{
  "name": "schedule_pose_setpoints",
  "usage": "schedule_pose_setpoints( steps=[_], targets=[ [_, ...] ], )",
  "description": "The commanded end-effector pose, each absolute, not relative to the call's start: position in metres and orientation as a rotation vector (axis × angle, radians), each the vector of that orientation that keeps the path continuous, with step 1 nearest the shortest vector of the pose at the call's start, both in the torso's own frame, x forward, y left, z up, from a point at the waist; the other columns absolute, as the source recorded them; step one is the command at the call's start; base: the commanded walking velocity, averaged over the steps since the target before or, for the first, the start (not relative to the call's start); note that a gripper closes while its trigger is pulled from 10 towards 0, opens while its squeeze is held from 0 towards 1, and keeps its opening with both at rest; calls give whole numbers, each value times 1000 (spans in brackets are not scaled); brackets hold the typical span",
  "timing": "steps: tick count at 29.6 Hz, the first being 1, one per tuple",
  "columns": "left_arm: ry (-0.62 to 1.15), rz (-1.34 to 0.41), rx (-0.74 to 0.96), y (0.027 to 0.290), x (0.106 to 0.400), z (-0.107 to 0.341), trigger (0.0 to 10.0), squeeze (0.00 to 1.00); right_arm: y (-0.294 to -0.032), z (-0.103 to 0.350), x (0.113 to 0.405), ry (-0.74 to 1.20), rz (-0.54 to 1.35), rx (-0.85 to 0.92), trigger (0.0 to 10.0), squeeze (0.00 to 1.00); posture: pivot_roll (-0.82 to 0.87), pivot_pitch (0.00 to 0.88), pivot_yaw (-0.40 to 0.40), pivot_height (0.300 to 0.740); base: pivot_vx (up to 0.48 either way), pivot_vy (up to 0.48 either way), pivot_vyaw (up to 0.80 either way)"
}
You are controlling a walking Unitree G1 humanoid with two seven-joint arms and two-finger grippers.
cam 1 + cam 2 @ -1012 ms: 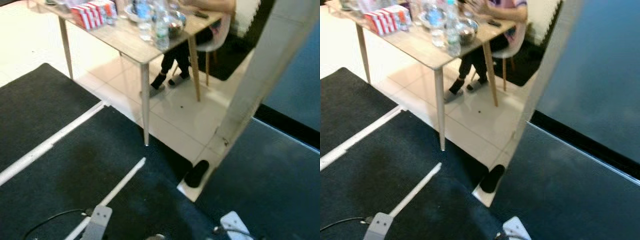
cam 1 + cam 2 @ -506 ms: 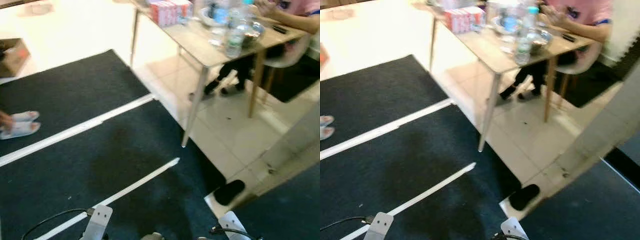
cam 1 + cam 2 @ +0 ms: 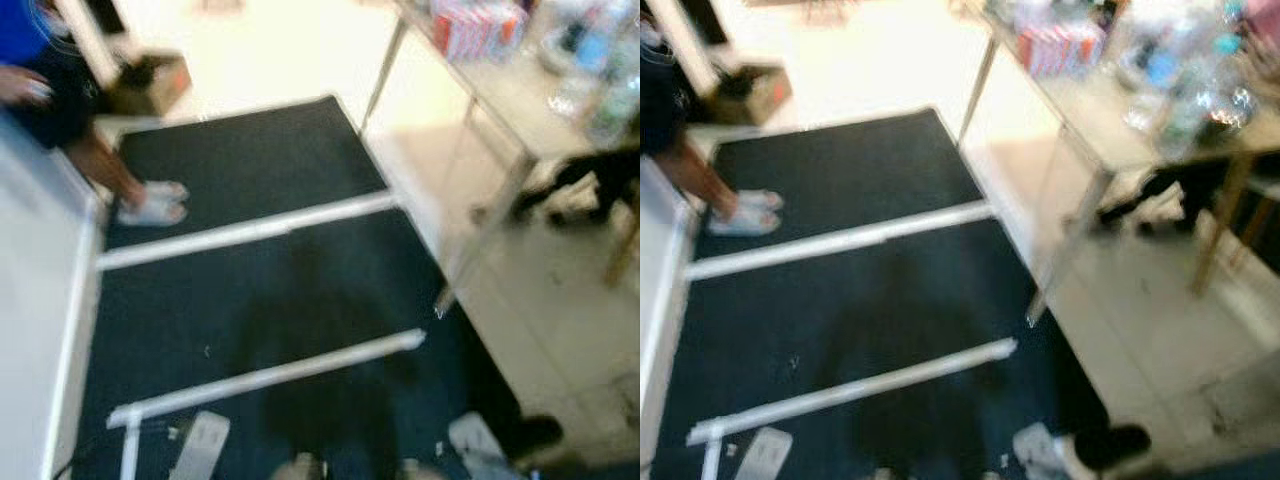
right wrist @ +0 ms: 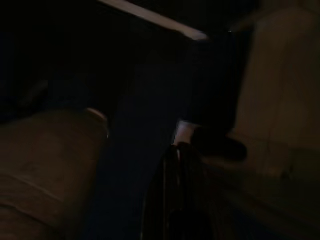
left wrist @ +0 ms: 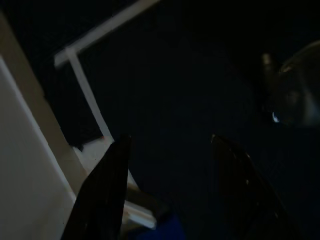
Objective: Restocking fridge
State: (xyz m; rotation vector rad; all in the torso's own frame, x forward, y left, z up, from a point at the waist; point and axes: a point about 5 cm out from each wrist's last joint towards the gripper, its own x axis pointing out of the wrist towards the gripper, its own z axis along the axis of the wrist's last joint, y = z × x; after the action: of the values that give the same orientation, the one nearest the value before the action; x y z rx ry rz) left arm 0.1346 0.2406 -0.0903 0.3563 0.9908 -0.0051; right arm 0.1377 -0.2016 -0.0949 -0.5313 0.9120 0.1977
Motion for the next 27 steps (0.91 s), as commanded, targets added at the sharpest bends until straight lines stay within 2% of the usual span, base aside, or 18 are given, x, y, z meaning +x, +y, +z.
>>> schedule_pose_setpoints(
  steps=[1, 20, 27],
  targets=[
    [1000, -15, 360, 239, 133, -91, 10000, 0, -205, -100, 124, 962, 206, -534, 10000, 0, -80, 162, -21, 740, 0, 0, 781],
    [982, 14, 325, 237, 138, -90, 10000, 0, -203, -97, 131, 933, 207, -533, 10000, 0, -78, 161, -25, 740, 0, 0, 765],
    [972, 28, 317, 238, 141, -89, 10000, 0, -201, -97, 132, 921, 206, -518, 10000, 0, -78, 159, -27, 740, 0, 0, 0]
  ],
)
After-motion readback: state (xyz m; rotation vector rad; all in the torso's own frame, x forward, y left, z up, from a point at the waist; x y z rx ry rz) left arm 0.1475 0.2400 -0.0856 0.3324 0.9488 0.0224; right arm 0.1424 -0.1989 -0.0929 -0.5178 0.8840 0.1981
